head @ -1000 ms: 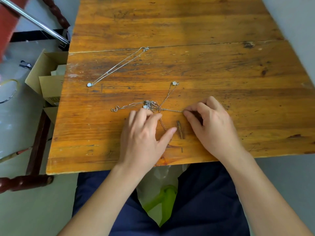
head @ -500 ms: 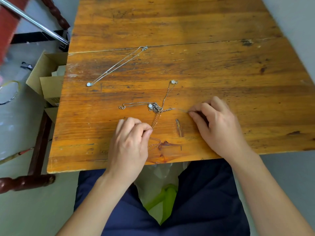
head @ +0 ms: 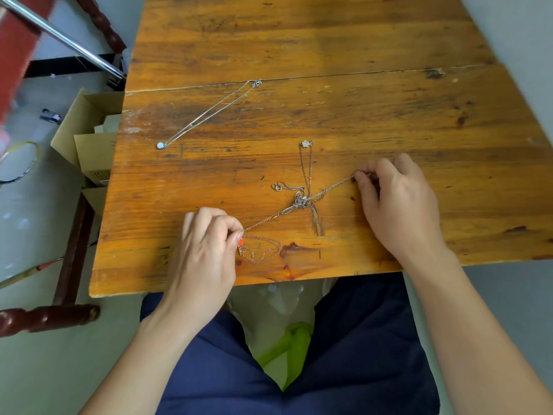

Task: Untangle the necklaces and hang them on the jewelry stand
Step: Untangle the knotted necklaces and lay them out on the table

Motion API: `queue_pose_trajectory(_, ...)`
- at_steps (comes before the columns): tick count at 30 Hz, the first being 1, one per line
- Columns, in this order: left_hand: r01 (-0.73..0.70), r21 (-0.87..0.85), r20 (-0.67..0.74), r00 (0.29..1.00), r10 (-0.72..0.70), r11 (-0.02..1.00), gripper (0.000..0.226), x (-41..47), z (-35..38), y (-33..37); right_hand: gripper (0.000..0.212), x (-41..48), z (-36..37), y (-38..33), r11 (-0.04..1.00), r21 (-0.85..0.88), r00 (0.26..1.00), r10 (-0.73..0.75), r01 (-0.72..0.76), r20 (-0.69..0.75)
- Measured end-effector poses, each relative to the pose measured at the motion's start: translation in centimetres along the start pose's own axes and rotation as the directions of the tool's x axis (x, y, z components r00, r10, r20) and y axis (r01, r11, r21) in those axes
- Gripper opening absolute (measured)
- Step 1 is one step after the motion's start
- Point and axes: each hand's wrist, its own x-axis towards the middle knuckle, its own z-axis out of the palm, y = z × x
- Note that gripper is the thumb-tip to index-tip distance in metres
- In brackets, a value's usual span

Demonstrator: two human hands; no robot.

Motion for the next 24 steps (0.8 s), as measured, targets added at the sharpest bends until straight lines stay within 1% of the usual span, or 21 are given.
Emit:
queue_pose_trajectory(3, 0.004, 0.001, 0.019, 1.0, -0.004, 1.0, 0.008, -0.1, -0.3, -0.2, 0.02, 0.2, 0.2, -0.1, 0.999, -0.003, 0.999, 0.041, -0.041, 0.005)
queue_pose_trajectory(5, 0.003, -0.002, 0.03, 1.0, -0.003, 1.0, 0.006, -0.1, -0.5, -0.3, 0.02, 0.3, 0.2, -0.3, 0.999, 0.033, 0.999, 0.033, -0.033, 0.005)
queue_pose_trajectory(7, 0.004, -0.007, 0.039, 0.999, -0.004, 1.0, 0.005, 0.0, -0.6, -0.3, 0.023, 0.3, -0.1, -1.0, 0.992, 0.12, 0.999, -0.044, 0.04, 0.03)
queue_pose_trajectory(9, 0.005, -0.008, 0.045, 0.999, -0.004, 1.0, 0.008, 0.1, -0.8, -0.3, 0.029, 0.3, -0.2, -2.2, 0.968, 0.183, 0.979, -0.187, 0.169, 0.086)
queue_pose_trajectory(11, 0.001, -0.003, 0.053, 0.999, -0.001, 1.0, 0.009, 0.2, -0.9, -0.3, 0.032, 0.3, 0.0, -3.3, 0.938, 0.222, 0.931, -0.308, 0.265, 0.193)
queue_pose_trajectory(13, -0.002, 0.0, 0.062, 0.998, 0.002, 1.0, 0.01, 0.3, -1.0, -0.3, 0.033, 0.3, 0.4, -3.9, 0.926, 0.216, 0.885, -0.365, 0.311, 0.29)
queue_pose_trajectory(14, -0.003, 0.003, 0.067, 0.998, 0.003, 1.0, 0.011, 0.3, -1.0, -0.3, 0.032, 0.4, 0.6, -4.0, 0.922, 0.204, 0.874, -0.379, 0.329, 0.305)
queue_pose_trajectory(17, -0.013, 0.02, 0.076, 0.997, 0.012, 1.0, 0.01, 0.5, -1.2, -0.6, 0.023, 0.7, 0.9, -4.0, 0.92, 0.204, 0.885, -0.38, 0.334, 0.269)
queue_pose_trajectory(21, -0.016, 0.036, 0.093, 0.996, 0.013, 0.999, 0.005, 1.0, -1.4, -1.0, 0.02, 0.5, 1.2, -4.1, 0.926, 0.236, 0.903, -0.352, 0.296, 0.247)
queue_pose_trajectory(24, 0.025, 0.003, 0.08, 0.996, -0.025, 1.0, 0.011, 1.7, -1.4, -0.9, 0.017, 0.2, 1.3, -3.9, 0.923, 0.277, 0.913, -0.335, 0.268, 0.233)
